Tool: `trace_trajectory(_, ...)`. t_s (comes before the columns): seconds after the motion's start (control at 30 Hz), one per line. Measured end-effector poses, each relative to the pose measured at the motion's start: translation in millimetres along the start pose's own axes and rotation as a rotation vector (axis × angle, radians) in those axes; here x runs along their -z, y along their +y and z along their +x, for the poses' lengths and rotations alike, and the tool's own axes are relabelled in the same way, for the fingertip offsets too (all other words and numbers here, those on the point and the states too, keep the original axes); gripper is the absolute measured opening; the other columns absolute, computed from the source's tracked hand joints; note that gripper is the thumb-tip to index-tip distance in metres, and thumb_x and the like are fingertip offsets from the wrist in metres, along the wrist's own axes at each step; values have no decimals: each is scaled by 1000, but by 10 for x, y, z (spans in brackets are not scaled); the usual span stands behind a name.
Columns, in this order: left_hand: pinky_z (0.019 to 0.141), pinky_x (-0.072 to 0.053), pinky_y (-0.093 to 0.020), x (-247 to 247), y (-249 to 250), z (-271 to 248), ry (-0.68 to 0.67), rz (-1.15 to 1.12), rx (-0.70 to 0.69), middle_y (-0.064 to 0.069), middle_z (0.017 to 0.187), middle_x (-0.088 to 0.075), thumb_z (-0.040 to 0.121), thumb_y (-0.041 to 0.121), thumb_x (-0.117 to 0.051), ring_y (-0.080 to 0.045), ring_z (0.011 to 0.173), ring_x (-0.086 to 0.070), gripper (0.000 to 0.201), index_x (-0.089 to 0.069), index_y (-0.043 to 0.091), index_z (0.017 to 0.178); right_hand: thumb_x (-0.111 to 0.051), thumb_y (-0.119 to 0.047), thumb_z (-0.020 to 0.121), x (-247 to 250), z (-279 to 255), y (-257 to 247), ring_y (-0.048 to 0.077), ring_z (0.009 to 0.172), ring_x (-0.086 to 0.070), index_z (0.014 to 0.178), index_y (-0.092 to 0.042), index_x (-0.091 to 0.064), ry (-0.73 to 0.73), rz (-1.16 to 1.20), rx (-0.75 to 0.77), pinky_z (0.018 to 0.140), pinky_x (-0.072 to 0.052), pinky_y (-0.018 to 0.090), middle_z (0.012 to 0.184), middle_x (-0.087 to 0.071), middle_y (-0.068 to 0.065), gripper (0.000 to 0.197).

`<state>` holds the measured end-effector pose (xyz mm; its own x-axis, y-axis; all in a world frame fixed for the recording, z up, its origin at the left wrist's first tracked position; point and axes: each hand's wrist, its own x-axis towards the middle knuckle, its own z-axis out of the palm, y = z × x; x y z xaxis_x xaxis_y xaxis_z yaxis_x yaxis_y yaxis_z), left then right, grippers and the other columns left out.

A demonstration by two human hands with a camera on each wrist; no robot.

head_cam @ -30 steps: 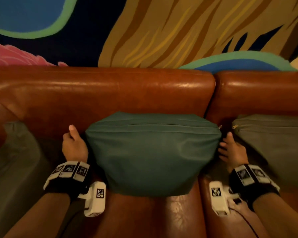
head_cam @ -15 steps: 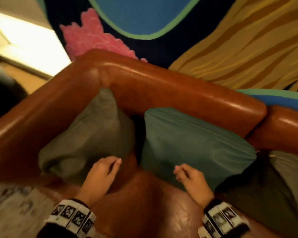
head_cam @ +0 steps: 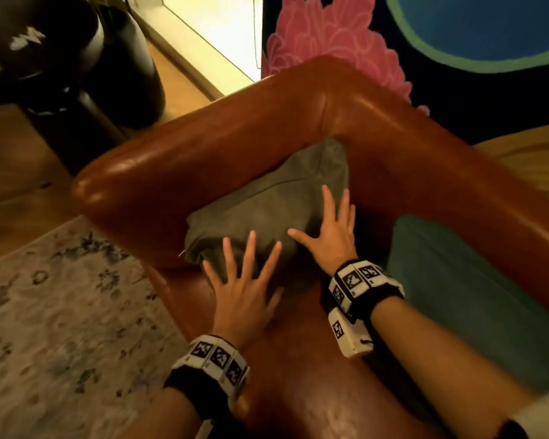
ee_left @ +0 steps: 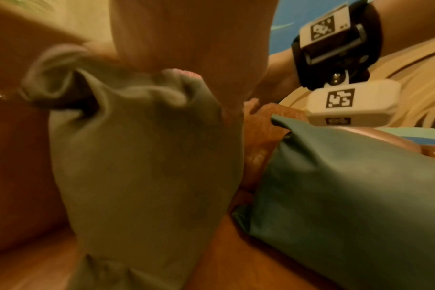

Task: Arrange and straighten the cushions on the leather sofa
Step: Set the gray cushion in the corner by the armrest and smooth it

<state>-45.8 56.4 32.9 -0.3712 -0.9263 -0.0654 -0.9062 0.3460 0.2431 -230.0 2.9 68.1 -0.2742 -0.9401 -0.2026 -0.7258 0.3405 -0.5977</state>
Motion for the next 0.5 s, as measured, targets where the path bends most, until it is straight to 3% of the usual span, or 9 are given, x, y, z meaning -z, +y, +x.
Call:
trace_trajectory(0.07, 93, -10, -84, -201, -90, 164, -47, -58, 125, 7, 160, 18, 79, 71, -49, -51, 138, 18, 92, 14, 53, 145, -72, -65, 72, -81, 183, 20, 44, 148, 11, 155, -36, 11, -106, 27, -105, 119, -9, 61, 163, 25, 2, 121)
trace_trajectory(0.13, 91, -7, -86, -332, -238, 334, -49, -83, 191, 15, 155, 29, 71, 76, -55, -50, 135, 27, 103, 21, 59, 139, -72, -72, 63, -161, 350, 18, 45, 147, 18, 151, -41, 19, -214, -67, -105, 116, -7, 66, 159, 34, -3, 130)
trace_trajectory(0.27, 87, -9, -87, -413, -498, 701, -84, -53, 262, 16, 153, 35, 58, 86, -53, -55, 133, 28, 112, 21, 59, 138, -74, -75, 55, -377, 777, -122, 49, 142, 27, 142, -50, 31, -318, -164, -87, 107, -9, 76, 151, 46, -10, 140)
trace_trajectory(0.37, 89, -8, -88, -451, -572, 1017, -194, 1, 322, 15, 134, 58, 55, 91, -44, -56, 116, 49, 115, 38, 58, 128, -74, -75, 56, -498, 1101, -250, 54, 139, 29, 139, -52, 35, -318, -207, -119, 102, -11, 80, 149, 48, -11, 139)
trace_trajectory(0.43, 91, -10, -87, -453, -550, 1155, -272, 9, 342, 14, 124, 65, 56, 91, -42, -55, 106, 56, 116, 46, 56, 122, -74, -75, 57, -508, 1222, -290, 55, 138, 29, 139, -52, 34, -354, -236, -149, 101, -12, 82, 149, 49, -12, 138)
trace_trajectory(0.5, 91, -10, -87, -419, -504, 1116, -261, -6, 342, 13, 132, 60, 56, 91, -45, -55, 111, 53, 117, 43, 56, 125, -73, -76, 56, -458, 1234, -326, 55, 138, 29, 139, -53, 33, -431, -254, -190, 102, -11, 82, 148, 49, -13, 137)
